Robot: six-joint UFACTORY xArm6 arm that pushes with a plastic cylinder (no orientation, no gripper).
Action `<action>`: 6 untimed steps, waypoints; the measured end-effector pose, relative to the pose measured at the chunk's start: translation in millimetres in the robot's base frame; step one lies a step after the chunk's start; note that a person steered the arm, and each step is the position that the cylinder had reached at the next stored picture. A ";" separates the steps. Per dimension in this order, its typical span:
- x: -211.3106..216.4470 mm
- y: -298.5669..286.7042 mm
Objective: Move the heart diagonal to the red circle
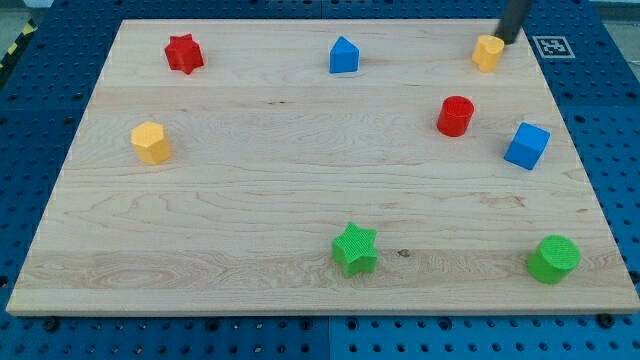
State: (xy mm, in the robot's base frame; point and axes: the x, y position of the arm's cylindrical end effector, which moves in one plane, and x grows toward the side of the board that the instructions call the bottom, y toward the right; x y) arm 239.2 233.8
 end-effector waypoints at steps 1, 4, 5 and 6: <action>15.9 -33.3; 14.4 60.4; 33.4 -7.8; 61.3 -87.9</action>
